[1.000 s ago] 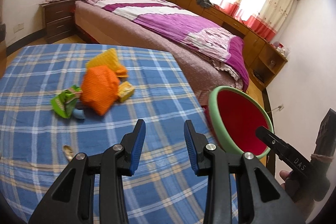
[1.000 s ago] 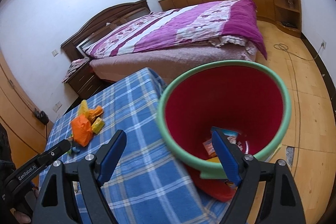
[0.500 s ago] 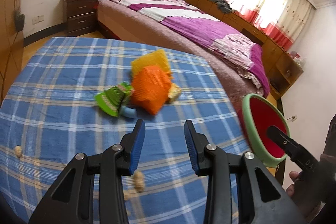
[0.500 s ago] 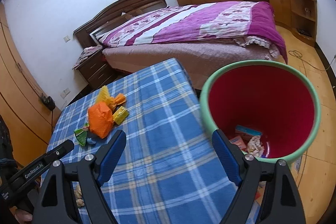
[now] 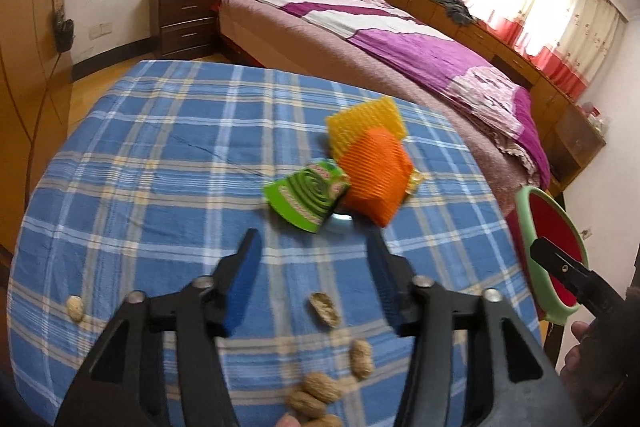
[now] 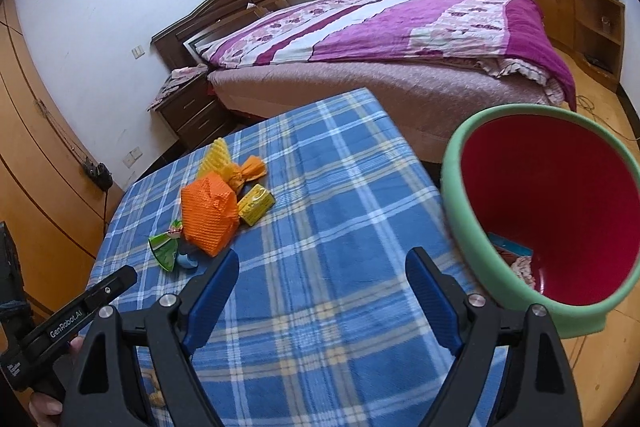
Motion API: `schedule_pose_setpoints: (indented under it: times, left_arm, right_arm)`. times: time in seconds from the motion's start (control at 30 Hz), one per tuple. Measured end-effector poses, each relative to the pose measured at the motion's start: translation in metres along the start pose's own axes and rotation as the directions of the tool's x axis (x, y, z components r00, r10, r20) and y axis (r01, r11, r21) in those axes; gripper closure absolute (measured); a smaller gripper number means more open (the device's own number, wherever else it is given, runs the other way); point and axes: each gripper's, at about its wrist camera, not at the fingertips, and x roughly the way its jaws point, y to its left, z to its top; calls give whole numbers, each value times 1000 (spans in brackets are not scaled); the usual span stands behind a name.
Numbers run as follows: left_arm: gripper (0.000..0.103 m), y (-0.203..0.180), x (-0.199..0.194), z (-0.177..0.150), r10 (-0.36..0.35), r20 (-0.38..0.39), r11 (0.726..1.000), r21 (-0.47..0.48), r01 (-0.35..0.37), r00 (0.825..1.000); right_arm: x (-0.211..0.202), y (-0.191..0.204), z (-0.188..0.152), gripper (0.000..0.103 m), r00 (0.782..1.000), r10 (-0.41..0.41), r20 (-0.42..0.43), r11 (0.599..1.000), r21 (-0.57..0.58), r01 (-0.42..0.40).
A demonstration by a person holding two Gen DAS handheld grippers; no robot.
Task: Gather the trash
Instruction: 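Move both open tools back over the table toward the remaining trash, then grasp the green mosquito-coil box with the left tool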
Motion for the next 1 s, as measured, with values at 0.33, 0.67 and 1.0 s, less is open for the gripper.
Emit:
schedule_pose_setpoints:
  times: [0.33, 0.67, 1.0]
  left_arm:
    - [29, 22, 28, 5, 15, -34, 999, -37, -16, 999]
    - [24, 5, 62, 22, 17, -53, 998, 59, -14, 998]
    - [37, 8, 86, 31, 23, -89, 999, 33, -21, 996]
  right_arm:
    - [34, 16, 4, 12, 999, 15, -44, 1000, -20, -16]
    - [53, 19, 8, 12, 997, 24, -70, 1000, -16, -25]
    - [62, 13, 9, 12, 997, 21, -81, 1000, -5, -21]
